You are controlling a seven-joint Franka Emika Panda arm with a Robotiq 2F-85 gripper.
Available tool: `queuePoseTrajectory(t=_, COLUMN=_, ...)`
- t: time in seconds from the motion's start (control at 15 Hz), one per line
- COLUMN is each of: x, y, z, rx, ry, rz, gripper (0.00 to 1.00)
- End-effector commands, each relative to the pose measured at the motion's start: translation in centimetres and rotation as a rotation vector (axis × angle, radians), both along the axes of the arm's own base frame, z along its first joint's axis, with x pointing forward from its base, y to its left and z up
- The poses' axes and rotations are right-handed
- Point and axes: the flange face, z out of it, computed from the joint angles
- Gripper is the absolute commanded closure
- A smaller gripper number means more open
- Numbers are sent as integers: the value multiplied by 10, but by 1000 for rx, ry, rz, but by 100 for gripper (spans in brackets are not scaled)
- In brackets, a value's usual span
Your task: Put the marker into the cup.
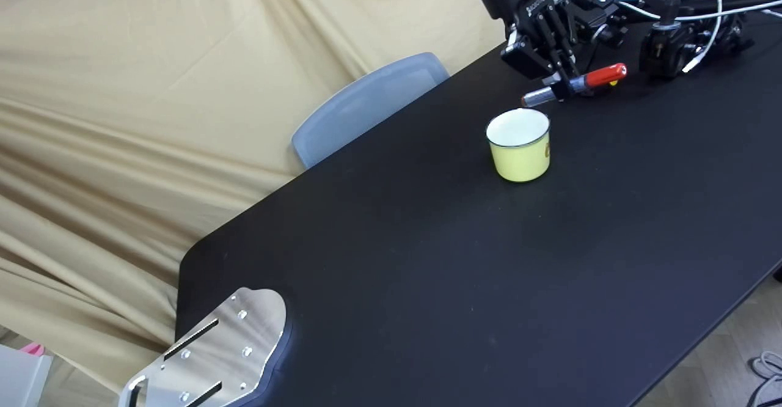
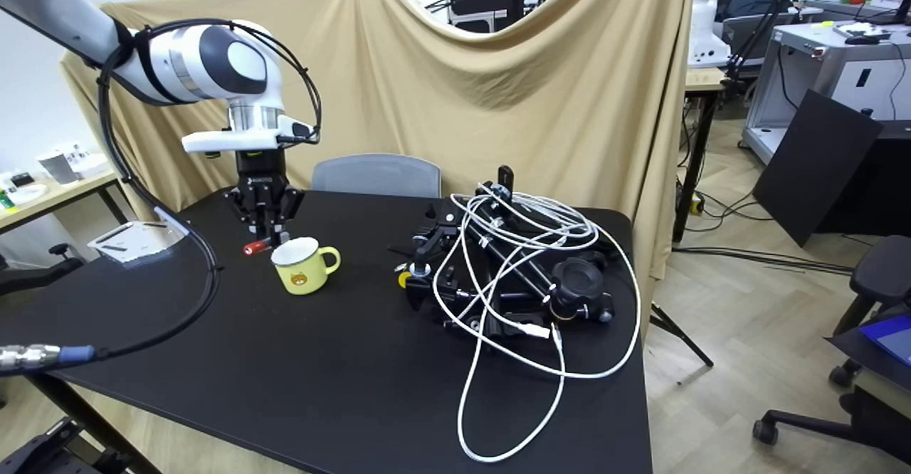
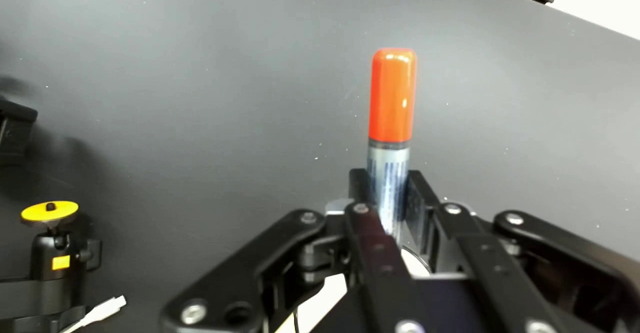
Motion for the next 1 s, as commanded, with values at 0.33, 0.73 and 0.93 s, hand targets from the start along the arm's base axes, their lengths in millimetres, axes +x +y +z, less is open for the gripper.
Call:
queuePoseTrajectory(t=0.33, x=2, y=0, z=0, rx=1, ry=-1, rz=0, gripper=79)
queuePoseTrajectory(t=0.73, x=7, y=4, z=-9, rx=-5, ry=43, rz=15, gripper=95)
queuePoseTrajectory(t=0.93, x=16, y=7, z=-12, rx=-10, ry=73, rz=19, gripper=95)
